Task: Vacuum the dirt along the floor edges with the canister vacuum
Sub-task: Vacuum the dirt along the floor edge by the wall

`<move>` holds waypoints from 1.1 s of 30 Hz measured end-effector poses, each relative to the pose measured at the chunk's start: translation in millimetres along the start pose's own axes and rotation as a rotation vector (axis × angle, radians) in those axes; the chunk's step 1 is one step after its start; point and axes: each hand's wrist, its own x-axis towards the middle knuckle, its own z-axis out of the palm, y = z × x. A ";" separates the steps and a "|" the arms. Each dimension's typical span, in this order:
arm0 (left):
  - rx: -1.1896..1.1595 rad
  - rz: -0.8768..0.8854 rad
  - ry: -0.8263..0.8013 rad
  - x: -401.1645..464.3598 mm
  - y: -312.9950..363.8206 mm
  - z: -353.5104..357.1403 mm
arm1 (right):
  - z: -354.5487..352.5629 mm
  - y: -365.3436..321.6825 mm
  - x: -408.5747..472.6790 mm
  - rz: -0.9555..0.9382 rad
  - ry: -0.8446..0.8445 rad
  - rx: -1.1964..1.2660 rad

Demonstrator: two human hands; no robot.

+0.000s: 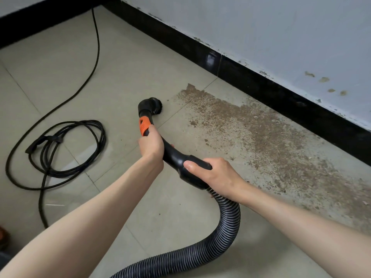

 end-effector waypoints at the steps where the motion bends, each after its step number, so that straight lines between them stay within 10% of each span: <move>1: 0.009 0.002 -0.009 1.2 0.9 4.6 | -0.8 1.8 1.3 0.013 0.016 0.007; 33: 0.341 0.150 -0.271 56.3 67.2 75.5 | -3.5 -24.7 54.8 0.110 0.142 0.261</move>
